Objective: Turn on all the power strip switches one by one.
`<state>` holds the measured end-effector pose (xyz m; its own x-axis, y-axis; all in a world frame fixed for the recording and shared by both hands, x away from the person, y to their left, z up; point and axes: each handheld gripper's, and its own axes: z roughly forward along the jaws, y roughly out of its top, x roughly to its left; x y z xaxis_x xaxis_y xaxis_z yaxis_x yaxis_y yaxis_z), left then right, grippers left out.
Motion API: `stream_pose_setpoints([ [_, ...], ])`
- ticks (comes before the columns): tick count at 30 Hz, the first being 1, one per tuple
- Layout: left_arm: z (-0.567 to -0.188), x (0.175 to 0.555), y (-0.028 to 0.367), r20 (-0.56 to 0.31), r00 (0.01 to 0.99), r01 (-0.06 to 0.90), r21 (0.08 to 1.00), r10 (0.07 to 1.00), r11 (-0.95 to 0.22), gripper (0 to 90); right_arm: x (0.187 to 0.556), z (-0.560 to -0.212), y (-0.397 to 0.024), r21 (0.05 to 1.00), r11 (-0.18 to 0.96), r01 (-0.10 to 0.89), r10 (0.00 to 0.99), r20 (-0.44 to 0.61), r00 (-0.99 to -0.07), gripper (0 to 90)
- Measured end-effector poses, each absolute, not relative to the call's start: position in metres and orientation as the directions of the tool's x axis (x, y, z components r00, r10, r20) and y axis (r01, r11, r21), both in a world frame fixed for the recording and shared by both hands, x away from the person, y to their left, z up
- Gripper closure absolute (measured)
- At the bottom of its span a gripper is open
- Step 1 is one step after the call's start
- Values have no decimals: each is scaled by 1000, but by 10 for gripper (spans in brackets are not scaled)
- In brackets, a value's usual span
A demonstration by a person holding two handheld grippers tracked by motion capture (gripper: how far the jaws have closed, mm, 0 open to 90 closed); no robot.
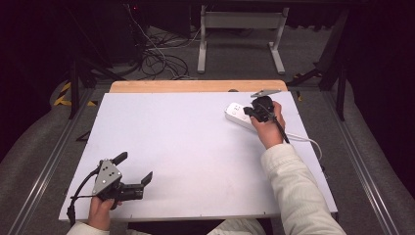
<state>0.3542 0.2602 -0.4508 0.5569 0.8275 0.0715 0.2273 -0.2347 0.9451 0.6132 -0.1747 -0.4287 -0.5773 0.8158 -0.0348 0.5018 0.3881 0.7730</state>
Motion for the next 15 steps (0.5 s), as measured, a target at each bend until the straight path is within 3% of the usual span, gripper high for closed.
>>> stream_pose_setpoints([
  [15,-451,354,261,74,558,225,945,827,-236,2,624,-447,-169,740,392,546,835,-38,-549,900],
])
